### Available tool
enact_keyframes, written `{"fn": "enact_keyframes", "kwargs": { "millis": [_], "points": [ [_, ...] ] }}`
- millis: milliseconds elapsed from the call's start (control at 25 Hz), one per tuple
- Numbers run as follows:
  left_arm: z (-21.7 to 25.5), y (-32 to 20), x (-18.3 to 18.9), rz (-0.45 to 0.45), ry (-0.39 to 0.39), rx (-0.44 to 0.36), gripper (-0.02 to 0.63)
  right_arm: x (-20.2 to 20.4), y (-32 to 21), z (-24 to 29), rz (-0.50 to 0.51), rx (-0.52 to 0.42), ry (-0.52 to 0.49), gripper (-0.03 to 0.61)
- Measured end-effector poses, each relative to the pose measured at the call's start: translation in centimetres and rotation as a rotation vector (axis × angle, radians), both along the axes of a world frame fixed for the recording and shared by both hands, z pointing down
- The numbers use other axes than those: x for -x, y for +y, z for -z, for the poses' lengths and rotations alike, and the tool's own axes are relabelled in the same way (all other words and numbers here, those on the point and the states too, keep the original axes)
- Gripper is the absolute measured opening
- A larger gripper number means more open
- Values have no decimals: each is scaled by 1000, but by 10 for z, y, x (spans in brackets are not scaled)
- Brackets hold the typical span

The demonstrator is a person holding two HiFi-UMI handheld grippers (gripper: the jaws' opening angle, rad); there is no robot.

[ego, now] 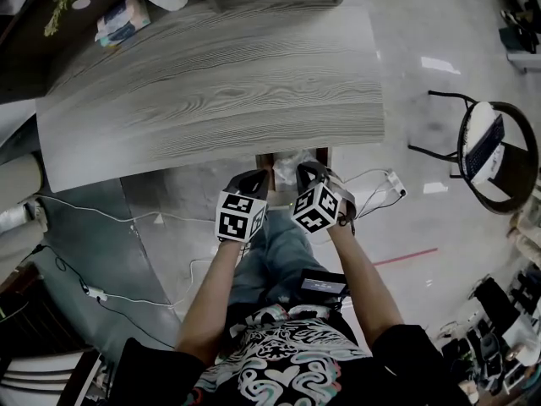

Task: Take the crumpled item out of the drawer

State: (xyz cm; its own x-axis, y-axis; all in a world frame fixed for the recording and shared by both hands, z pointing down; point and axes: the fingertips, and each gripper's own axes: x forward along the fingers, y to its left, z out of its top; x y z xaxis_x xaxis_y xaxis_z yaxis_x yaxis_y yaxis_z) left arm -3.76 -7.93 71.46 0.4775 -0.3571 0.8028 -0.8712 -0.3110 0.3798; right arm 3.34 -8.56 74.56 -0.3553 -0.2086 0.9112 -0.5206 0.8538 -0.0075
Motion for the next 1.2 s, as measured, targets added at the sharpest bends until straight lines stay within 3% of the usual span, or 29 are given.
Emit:
{"fn": "enact_keyframes", "kwargs": {
  "millis": [640, 1200],
  "points": [
    [33, -14, 5, 34, 5, -63, 1, 0, -8, 48, -48, -53, -40, 12],
    [85, -15, 26, 111, 20, -175, 1, -5, 2, 93, -89, -115, -75, 12]
  ]
}}
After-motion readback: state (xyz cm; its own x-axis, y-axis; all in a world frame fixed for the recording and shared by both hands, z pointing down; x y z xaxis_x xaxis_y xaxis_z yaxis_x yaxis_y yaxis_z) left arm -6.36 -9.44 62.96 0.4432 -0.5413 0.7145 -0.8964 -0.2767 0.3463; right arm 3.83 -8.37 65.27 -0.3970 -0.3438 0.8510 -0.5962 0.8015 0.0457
